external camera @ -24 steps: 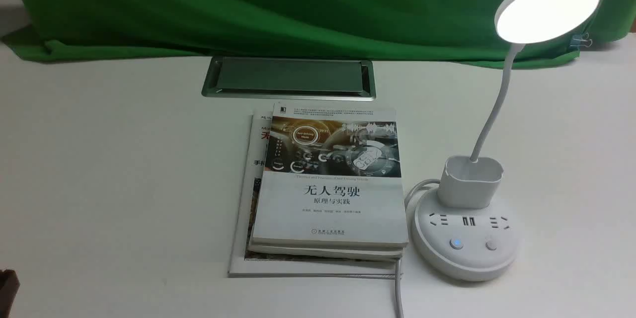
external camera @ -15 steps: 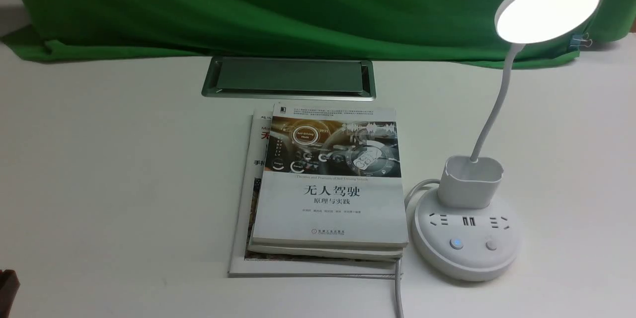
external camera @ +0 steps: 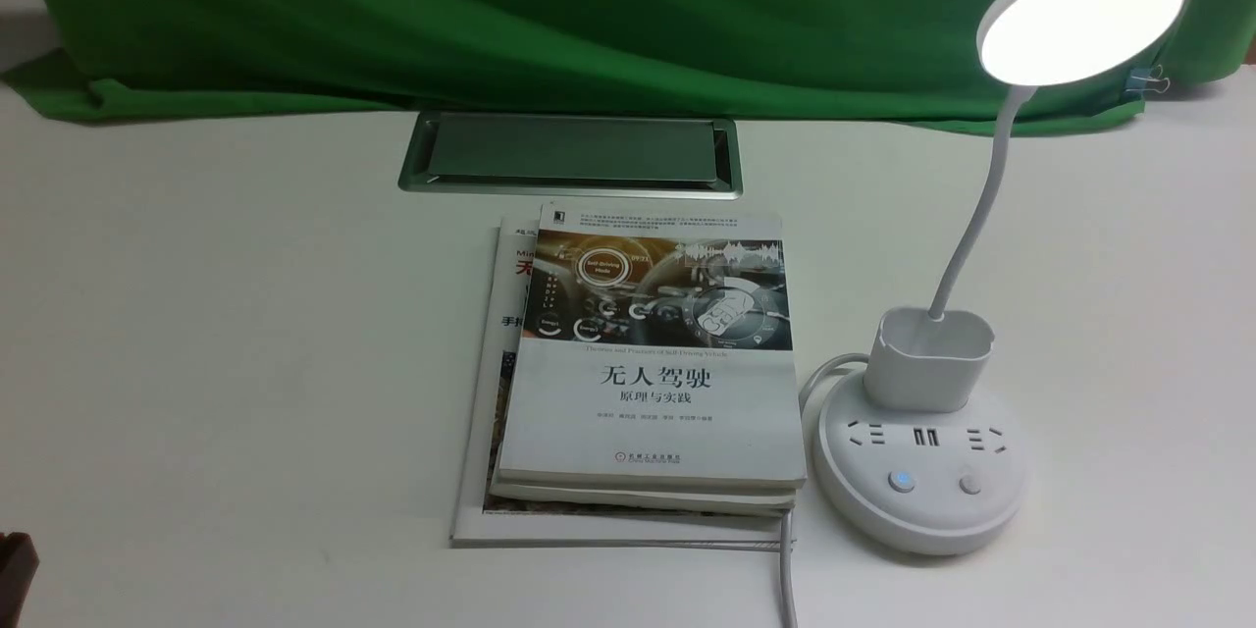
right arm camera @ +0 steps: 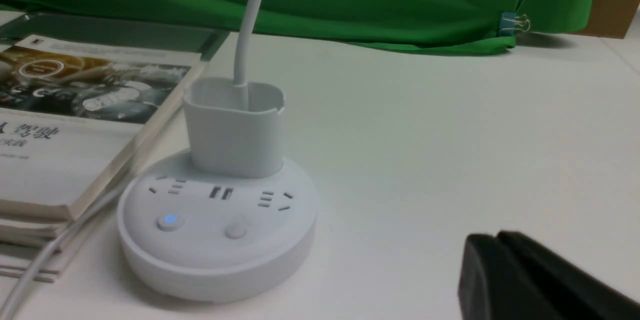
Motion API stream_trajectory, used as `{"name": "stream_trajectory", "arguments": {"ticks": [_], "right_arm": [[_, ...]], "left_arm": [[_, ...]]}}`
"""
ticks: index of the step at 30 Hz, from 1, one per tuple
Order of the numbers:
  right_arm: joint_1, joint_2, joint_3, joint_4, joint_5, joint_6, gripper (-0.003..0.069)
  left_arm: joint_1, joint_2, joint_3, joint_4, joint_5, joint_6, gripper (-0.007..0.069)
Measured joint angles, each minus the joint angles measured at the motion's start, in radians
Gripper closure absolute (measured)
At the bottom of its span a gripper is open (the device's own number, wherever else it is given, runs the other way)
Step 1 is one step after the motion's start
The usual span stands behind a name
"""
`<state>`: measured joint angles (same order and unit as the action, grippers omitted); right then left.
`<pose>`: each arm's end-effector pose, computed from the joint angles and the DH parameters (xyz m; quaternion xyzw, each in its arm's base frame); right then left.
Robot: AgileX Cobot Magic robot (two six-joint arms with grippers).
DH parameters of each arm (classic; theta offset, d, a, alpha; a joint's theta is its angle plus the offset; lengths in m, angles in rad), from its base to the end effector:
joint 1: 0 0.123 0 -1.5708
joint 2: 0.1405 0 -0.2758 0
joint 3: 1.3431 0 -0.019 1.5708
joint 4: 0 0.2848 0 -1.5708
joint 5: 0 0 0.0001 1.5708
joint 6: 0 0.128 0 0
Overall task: Turn off the desk lamp on the white desktop by hand.
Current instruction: 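Press the power button on the lamp base to turn the lamp off with the right gripper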
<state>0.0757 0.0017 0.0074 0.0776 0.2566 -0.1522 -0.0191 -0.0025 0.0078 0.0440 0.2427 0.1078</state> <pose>0.1348 0.0128 0.1805 -0.0649 0.7643 0.0071 0.6415 0.1354 -0.0012 0.1826 0.0611 0.7591 0.0466 0.6464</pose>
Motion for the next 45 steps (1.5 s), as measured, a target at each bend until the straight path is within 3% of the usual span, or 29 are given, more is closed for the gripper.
{"name": "stream_trajectory", "arguments": {"ticks": [5,8,15,20,23,33,37,45], "right_arm": [[0.000,0.000,0.000,0.002,-0.015,0.003,0.0613],[0.000,0.000,0.000,0.039,-0.049,0.066,0.0613],[0.000,0.000,0.000,0.105,-0.240,0.505,0.0613],[0.005,0.000,0.000,0.105,-0.292,0.554,0.0613],[0.030,0.033,-0.053,0.107,-0.189,0.527,0.0610],[0.118,0.634,-0.615,0.099,0.547,0.172,0.0613],[0.118,0.858,-0.718,0.084,0.659,0.130,0.0615],[0.163,1.192,-0.830,0.074,0.664,0.112,0.0613]], "left_arm": [[0.000,0.000,0.000,0.000,0.000,-0.002,0.0605],[0.000,0.000,0.000,0.000,0.000,-0.001,0.0605],[0.000,0.000,0.000,0.000,0.000,-0.001,0.0605],[0.000,0.000,0.000,0.000,0.000,-0.001,0.0605],[0.000,0.000,0.000,0.000,0.000,-0.001,0.0605],[0.000,0.000,0.000,0.000,0.000,0.000,0.0605],[0.000,0.000,0.000,0.000,0.000,0.000,0.0605],[0.000,0.000,0.000,0.000,0.000,0.000,0.0605]]}}
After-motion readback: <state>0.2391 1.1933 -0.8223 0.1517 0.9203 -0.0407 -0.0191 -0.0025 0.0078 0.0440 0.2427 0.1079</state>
